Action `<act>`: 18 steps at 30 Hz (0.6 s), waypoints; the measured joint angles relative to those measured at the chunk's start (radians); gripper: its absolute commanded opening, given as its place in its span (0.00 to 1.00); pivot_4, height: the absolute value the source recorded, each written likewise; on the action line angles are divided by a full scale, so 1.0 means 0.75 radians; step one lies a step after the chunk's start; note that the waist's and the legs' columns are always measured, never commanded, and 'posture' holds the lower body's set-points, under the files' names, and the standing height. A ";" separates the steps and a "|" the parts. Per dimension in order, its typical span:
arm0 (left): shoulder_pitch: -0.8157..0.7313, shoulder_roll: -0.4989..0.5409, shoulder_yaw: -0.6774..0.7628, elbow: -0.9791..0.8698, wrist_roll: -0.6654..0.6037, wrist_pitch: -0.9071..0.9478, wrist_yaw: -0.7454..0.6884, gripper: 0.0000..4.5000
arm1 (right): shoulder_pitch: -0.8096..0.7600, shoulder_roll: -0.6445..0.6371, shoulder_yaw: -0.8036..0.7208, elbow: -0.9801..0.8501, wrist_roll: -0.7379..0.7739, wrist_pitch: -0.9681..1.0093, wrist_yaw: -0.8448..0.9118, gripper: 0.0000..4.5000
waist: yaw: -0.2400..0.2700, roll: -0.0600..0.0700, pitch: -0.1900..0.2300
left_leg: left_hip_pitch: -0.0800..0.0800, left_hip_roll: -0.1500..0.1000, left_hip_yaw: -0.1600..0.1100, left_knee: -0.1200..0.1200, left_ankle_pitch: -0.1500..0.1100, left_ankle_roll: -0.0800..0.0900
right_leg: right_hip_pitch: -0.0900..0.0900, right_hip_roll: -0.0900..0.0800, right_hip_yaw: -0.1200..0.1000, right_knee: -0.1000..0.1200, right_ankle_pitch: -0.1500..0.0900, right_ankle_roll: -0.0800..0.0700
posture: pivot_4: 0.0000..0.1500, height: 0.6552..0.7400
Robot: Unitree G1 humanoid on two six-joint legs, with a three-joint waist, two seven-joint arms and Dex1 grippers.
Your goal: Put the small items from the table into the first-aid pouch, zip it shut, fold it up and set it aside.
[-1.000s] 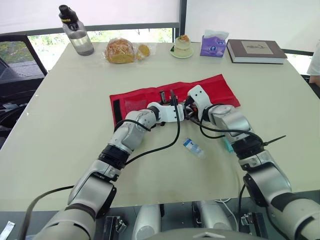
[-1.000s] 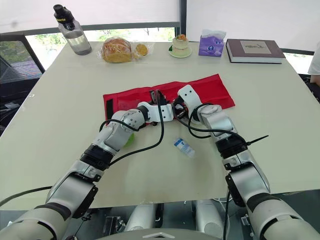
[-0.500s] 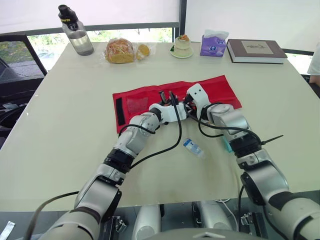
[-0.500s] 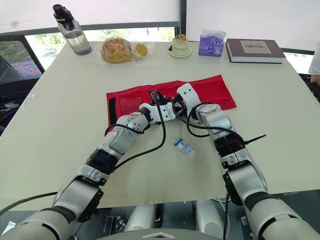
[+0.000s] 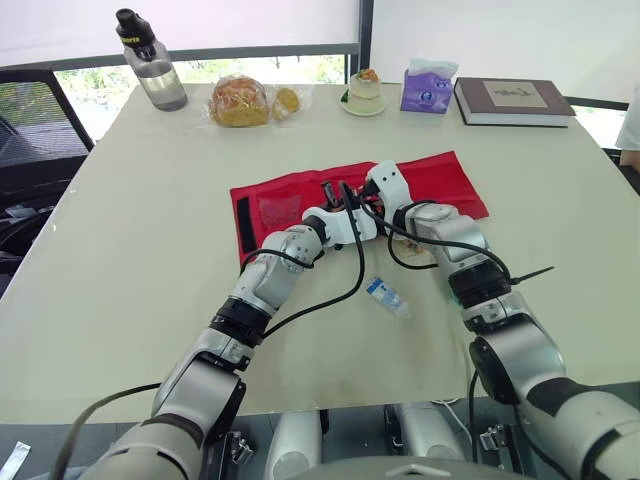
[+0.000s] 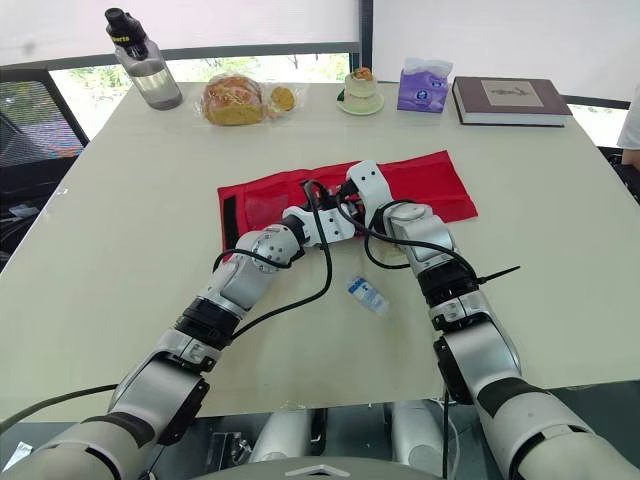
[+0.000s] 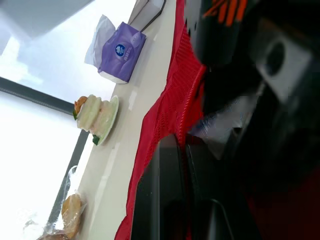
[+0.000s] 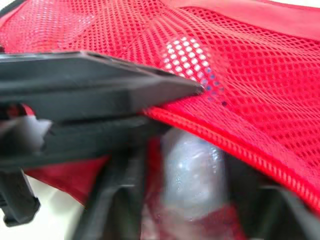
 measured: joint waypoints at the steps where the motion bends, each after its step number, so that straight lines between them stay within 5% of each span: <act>1: 0.000 -0.001 0.000 0.004 -0.002 0.000 0.000 0.00 | 0.009 -0.003 0.000 -0.016 0.003 0.006 0.002 0.69 | -0.001 0.000 0.000 | 0.000 0.000 0.000 0.000 0.000 0.000 | 0.000 0.000 0.000 0.000 0.000 0.000 | 1.00 1.00; 14: -0.001 0.000 0.013 0.065 -0.066 -0.025 0.013 0.00 | 0.219 -0.170 -0.020 -0.377 0.115 0.112 0.122 0.69 | -0.001 0.000 0.000 | 0.000 0.000 0.000 0.000 0.000 0.000 | 0.000 0.000 0.000 0.000 0.000 0.000 | 1.00 1.00; 17: -0.001 0.000 0.013 0.067 -0.068 -0.036 0.015 0.00 | 0.246 -0.196 -0.016 -0.392 0.119 0.095 0.139 0.55 | -0.003 0.000 0.000 | 0.001 0.000 0.000 0.000 0.000 0.000 | 0.000 0.000 0.000 0.001 0.000 0.000 | 1.00 1.00; 18: -0.001 0.000 0.013 0.067 -0.068 -0.038 0.015 0.00 | 0.245 -0.196 -0.016 -0.392 0.119 0.090 0.139 0.43 | -0.003 0.000 0.000 | 0.001 0.000 0.000 0.000 0.000 0.000 | 0.000 0.000 0.000 0.001 0.000 0.000 | 1.00 1.00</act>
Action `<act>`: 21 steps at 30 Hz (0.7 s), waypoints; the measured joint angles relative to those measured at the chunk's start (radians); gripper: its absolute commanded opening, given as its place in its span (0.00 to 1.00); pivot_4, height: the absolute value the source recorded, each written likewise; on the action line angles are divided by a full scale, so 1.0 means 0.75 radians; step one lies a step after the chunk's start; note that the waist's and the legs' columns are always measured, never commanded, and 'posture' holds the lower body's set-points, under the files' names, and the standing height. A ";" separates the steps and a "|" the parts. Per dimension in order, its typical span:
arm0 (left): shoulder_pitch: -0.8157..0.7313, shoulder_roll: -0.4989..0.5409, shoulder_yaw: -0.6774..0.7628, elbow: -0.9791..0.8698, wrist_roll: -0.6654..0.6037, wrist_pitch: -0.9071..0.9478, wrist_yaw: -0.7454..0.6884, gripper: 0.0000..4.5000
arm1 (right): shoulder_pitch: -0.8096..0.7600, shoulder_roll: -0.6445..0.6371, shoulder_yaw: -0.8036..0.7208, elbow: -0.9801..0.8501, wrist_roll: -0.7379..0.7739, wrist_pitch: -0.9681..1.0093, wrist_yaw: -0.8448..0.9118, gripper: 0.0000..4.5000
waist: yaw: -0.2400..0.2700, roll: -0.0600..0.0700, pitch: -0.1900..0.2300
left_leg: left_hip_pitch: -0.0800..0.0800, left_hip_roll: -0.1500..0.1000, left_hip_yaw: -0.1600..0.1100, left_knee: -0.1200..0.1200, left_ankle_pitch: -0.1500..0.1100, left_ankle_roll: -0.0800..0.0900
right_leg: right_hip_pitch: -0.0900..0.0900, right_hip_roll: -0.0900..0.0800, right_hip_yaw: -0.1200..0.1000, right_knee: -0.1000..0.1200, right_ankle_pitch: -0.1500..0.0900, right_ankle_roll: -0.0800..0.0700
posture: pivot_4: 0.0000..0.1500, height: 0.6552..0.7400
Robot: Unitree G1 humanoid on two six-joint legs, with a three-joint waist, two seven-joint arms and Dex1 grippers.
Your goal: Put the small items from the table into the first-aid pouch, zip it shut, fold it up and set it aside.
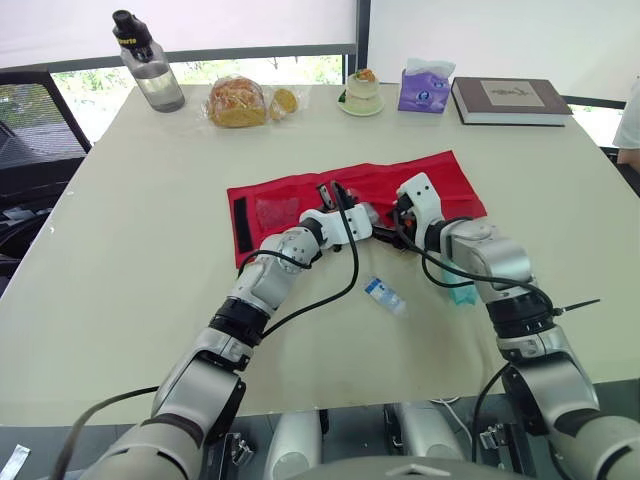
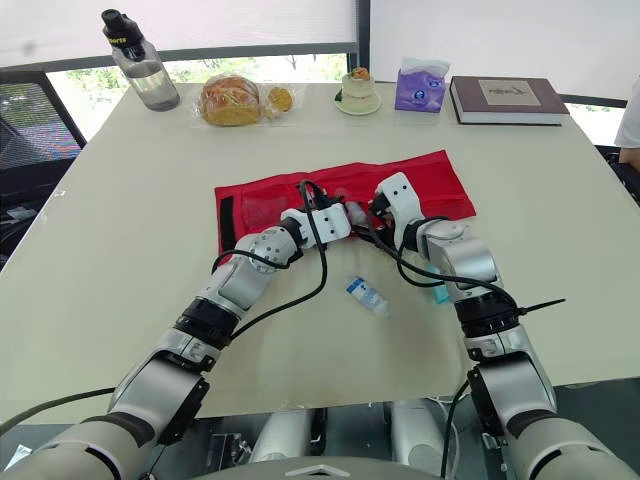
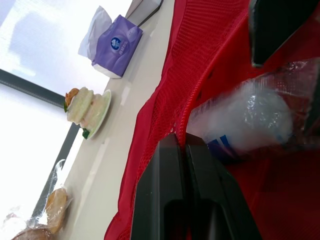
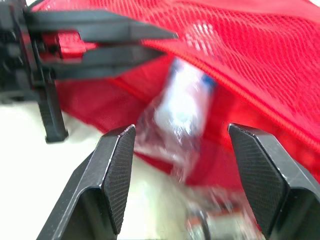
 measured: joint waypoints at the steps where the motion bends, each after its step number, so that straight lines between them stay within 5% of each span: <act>1: 0.000 -0.001 0.000 0.000 -0.002 -0.003 0.000 0.00 | -0.002 0.000 0.007 0.009 -0.007 -0.037 -0.003 0.32 | 0.000 0.000 0.000 | 0.000 0.000 0.000 0.000 0.000 0.000 | 0.000 0.000 0.000 0.000 0.000 0.000 | 1.00 1.00; 5: 0.002 -0.002 0.000 0.000 -0.013 -0.008 0.000 0.00 | -0.007 0.013 0.022 0.062 -0.038 -0.107 -0.022 0.02 | 0.002 0.000 0.000 | 0.000 0.000 0.000 0.000 0.000 0.000 | 0.000 0.000 0.000 0.000 0.000 0.000 | 1.00 1.00; 21: -0.001 -0.006 0.012 0.000 -0.029 -0.040 0.001 0.00 | -0.249 0.183 0.025 0.601 -0.113 -0.517 -0.101 0.02 | 0.001 0.001 0.000 | 0.000 0.000 0.001 -0.001 0.000 0.000 | 0.000 0.000 0.000 -0.001 0.000 0.000 | 1.00 1.00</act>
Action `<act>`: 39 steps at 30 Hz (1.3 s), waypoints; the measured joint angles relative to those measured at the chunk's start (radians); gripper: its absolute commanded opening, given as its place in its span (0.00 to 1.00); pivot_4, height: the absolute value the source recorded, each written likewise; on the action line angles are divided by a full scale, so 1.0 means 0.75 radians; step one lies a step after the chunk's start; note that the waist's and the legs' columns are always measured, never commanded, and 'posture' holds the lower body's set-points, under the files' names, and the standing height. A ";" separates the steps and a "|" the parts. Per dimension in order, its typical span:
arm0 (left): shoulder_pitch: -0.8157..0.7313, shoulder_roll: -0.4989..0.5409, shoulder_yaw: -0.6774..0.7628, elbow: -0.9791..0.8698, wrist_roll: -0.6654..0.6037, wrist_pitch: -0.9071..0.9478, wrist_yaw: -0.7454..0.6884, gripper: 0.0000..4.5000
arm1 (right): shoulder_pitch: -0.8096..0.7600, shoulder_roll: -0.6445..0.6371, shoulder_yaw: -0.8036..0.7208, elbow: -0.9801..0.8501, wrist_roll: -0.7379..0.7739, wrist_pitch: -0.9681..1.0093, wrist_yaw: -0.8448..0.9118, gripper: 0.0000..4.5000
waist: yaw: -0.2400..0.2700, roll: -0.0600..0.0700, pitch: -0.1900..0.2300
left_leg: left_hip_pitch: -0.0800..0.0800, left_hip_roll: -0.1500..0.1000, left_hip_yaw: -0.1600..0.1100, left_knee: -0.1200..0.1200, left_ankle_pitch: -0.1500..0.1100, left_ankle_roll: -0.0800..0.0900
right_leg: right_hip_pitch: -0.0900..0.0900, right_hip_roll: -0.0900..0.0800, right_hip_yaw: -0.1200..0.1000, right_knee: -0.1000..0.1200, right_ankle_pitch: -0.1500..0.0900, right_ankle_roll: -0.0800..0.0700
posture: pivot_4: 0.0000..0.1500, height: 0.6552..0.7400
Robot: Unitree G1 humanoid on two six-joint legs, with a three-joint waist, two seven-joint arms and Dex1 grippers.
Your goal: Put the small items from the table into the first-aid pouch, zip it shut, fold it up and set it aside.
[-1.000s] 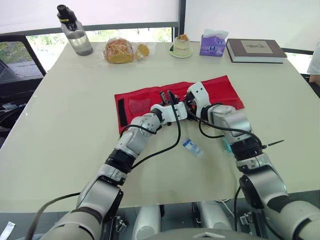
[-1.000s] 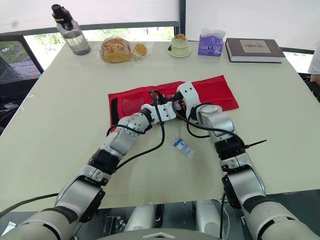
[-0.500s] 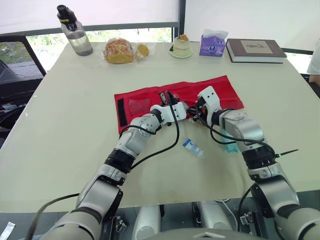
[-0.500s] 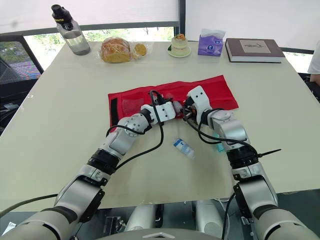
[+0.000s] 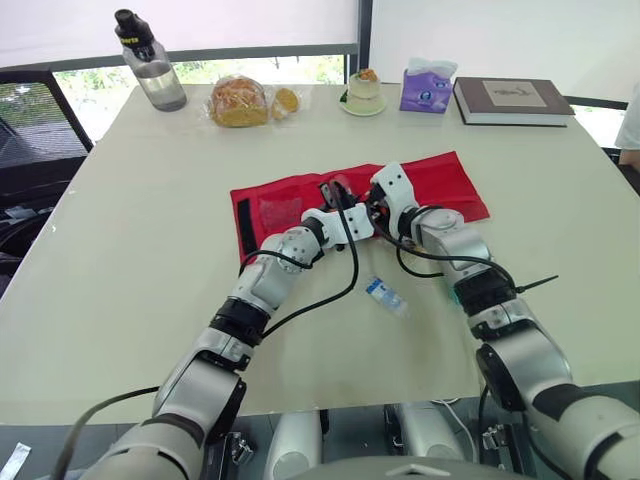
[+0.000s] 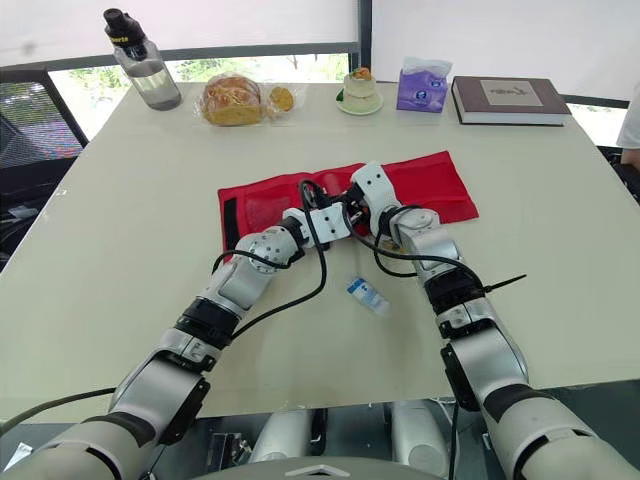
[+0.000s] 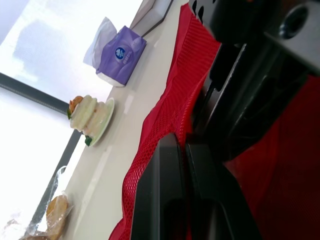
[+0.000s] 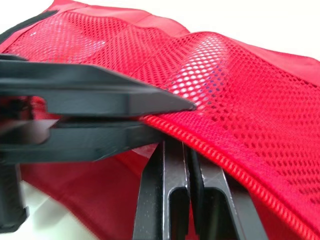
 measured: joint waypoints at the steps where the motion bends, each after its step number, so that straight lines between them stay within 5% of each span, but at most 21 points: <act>1: 0.000 0.000 0.002 0.000 0.000 0.000 0.000 0.00 | -0.004 0.006 -0.008 0.023 0.000 -0.024 0.001 0.02 | 0.000 0.000 0.000 | 0.000 0.000 0.000 0.000 0.000 0.000 | 0.000 0.000 0.000 0.000 0.000 0.000 | 1.00 1.00; 10: -0.009 0.003 0.003 0.064 -0.017 -0.031 -0.001 0.00 | 0.156 -0.088 -0.007 -0.217 0.055 0.053 0.159 0.07 | 0.004 0.000 0.000 | 0.000 0.000 0.000 0.000 0.000 0.000 | 0.000 0.000 0.000 0.000 0.000 0.000 | 1.00 1.00; 13: -0.037 0.003 0.008 0.101 -0.023 -0.042 -0.001 0.00 | 0.245 -0.163 -0.026 -0.387 0.117 0.144 0.235 0.26 | 0.003 0.000 0.000 | 0.000 0.000 -0.001 0.000 0.000 0.000 | 0.000 0.000 0.000 0.001 0.000 0.000 | 1.00 1.00; 17: -0.063 0.005 0.027 0.132 -0.046 -0.053 -0.001 0.00 | 0.340 -0.268 -0.086 -0.579 0.200 0.224 0.295 0.71 | 0.002 0.001 0.000 | 0.000 0.000 0.000 0.000 0.000 0.000 | 0.000 0.000 0.000 0.000 0.000 0.000 | 1.00 1.00; 18: -0.065 0.004 0.027 0.135 -0.047 -0.054 -0.001 0.00 | 0.347 -0.277 -0.089 -0.594 0.205 0.230 0.297 0.71 | 0.002 0.001 0.000 | 0.000 0.000 0.000 0.000 0.000 0.000 | 0.000 0.000 0.000 0.000 0.000 0.000 | 1.00 1.00; 19: -0.067 0.001 0.026 0.143 -0.048 -0.058 -0.001 0.00 | 0.378 -0.318 -0.102 -0.657 0.230 0.255 0.321 0.88 | 0.003 0.001 0.000 | 0.000 0.000 0.000 0.000 0.000 0.000 | 0.000 0.000 0.000 0.000 0.000 0.000 | 1.00 1.00; 21: -0.075 0.004 0.025 0.155 -0.050 -0.075 -0.001 0.00 | 0.489 -0.448 -0.144 -0.838 0.297 0.292 0.396 0.98 | 0.009 0.001 0.001 | -0.001 0.000 -0.001 0.000 0.000 0.000 | 0.000 0.000 0.000 -0.001 0.000 0.000 | 1.00 1.00; 29: -0.112 0.048 0.030 0.226 -0.060 -0.131 -0.007 0.00 | 0.946 -0.848 -0.545 -1.263 0.589 0.319 0.662 0.99 | 0.013 0.002 0.002 | 0.001 -0.001 0.000 0.000 0.000 0.000 | 0.001 0.000 0.002 -0.002 -0.001 0.002 | 1.00 1.00; 39: -0.121 0.089 0.031 0.281 -0.068 -0.203 -0.037 0.00 | 1.241 -1.091 -1.179 -1.304 0.925 0.326 0.942 0.99 | 0.011 0.001 0.002 | 0.002 -0.001 0.001 0.000 0.000 0.000 | 0.003 0.000 0.004 -0.002 -0.001 0.002 | 1.00 1.00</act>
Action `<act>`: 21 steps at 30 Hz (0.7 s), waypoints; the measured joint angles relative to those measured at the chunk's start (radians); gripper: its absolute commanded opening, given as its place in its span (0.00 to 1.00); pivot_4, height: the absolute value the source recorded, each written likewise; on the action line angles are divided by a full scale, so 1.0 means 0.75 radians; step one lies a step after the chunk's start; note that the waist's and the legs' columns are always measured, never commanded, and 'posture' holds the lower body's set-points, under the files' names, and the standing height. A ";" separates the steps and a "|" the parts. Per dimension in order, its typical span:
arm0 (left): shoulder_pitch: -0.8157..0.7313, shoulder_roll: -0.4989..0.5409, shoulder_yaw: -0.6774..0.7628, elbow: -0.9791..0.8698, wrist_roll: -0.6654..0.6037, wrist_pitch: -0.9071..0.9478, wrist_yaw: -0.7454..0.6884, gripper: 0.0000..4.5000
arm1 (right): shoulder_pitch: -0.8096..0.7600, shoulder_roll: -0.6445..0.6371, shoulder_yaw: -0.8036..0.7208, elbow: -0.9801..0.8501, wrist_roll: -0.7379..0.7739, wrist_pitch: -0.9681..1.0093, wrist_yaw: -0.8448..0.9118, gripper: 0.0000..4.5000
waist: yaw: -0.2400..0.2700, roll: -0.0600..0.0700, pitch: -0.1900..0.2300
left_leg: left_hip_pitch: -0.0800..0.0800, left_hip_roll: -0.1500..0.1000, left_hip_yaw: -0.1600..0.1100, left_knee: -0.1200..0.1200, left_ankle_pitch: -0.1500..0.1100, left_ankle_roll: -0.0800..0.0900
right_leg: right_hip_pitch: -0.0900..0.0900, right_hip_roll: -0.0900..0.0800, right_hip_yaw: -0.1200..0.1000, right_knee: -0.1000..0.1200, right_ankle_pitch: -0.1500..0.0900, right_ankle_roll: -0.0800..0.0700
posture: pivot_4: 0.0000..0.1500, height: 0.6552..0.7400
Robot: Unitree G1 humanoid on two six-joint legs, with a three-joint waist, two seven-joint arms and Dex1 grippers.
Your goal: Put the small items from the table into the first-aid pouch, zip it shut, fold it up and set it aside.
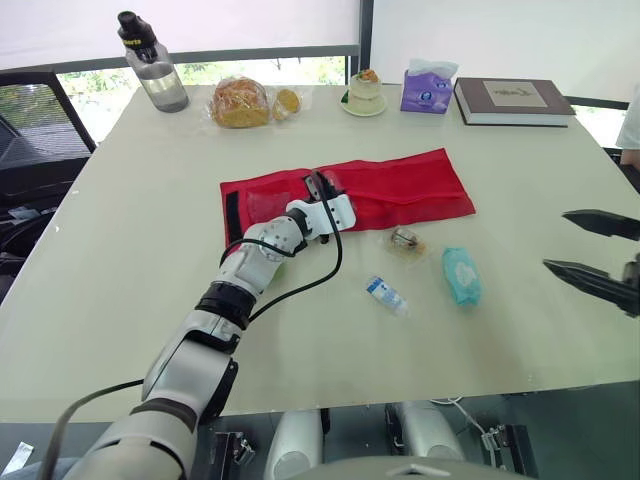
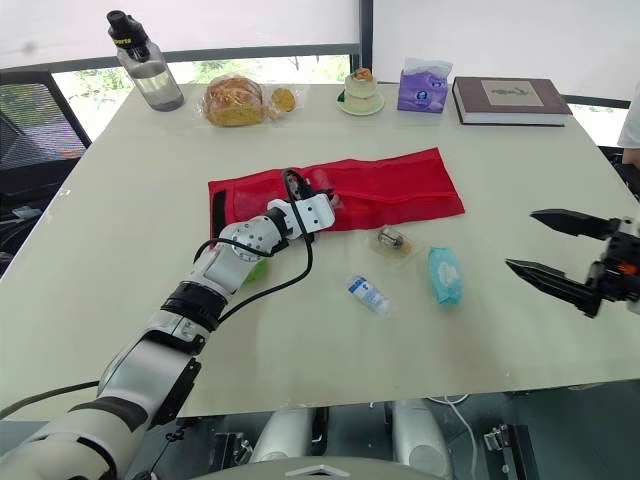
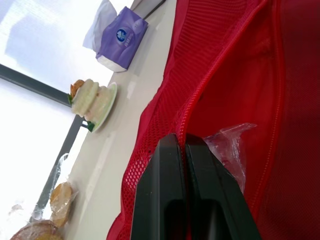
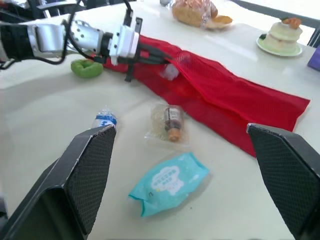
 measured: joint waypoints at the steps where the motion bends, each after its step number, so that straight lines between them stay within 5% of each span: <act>1: 0.000 0.005 0.000 0.005 -0.002 -0.005 -0.002 0.00 | 0.015 -0.005 -0.021 0.000 0.014 0.003 0.011 0.99 | 0.000 0.000 0.000 | 0.000 0.000 0.000 0.000 0.000 0.000 | 0.000 0.000 0.000 0.000 0.000 0.000 | 1.00 1.00; 15: -0.079 0.058 0.002 0.200 -0.006 -0.101 0.005 0.00 | 0.220 0.016 -0.203 -0.121 0.082 -0.052 0.004 0.99 | -0.001 0.000 0.000 | 0.000 0.000 0.001 0.000 0.000 0.000 | 0.000 0.000 0.001 0.000 -0.003 0.005 | 1.00 1.00; 21: -0.077 0.097 0.005 0.194 -0.008 -0.127 0.000 0.00 | 0.289 0.144 0.160 -0.423 0.008 -0.010 -0.306 0.99 | -0.003 0.000 0.000 | 0.000 0.000 0.001 0.000 0.000 0.000 | 0.000 0.000 0.000 0.000 -0.003 0.004 | 1.00 1.00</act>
